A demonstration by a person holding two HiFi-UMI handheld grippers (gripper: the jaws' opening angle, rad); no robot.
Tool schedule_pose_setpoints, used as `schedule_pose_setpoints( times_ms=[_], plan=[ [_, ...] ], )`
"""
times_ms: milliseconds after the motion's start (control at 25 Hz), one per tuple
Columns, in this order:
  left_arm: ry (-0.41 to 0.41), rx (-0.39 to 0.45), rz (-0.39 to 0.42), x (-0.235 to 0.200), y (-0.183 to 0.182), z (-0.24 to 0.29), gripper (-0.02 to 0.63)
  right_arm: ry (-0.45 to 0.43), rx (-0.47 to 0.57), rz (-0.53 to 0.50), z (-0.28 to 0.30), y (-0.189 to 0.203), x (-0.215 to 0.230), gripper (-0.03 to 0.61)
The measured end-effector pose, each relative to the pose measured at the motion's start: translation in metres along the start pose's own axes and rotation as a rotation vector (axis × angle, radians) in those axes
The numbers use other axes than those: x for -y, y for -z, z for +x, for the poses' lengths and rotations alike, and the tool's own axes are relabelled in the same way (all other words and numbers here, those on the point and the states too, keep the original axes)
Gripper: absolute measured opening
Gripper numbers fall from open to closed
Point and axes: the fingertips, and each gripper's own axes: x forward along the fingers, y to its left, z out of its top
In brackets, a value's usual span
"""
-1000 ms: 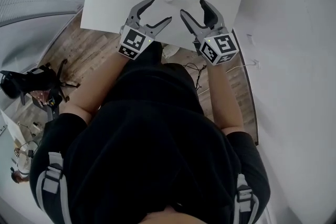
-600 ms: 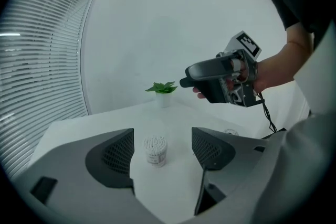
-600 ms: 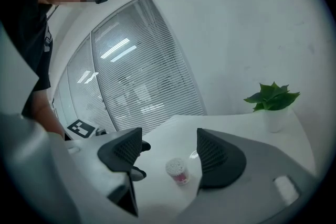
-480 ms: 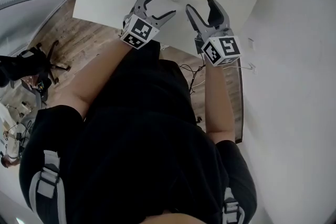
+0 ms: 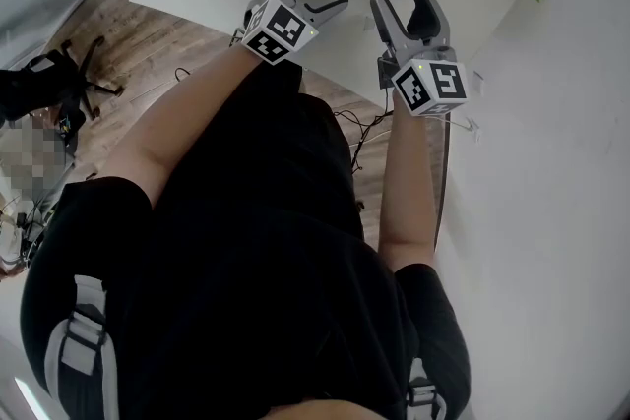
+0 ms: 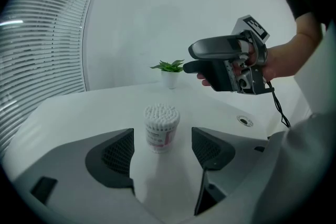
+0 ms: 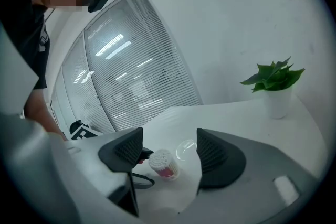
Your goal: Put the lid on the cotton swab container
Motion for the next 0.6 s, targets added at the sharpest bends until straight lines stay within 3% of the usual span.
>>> schedule_pose_setpoints(
  times_ms=[600],
  plan=[
    [0.018, -0.012, -0.031, -0.003, 0.006, 0.025, 0.328, -0.008, -0.024, 0.045, 0.023, 0.014, 0.017, 0.314]
  ],
)
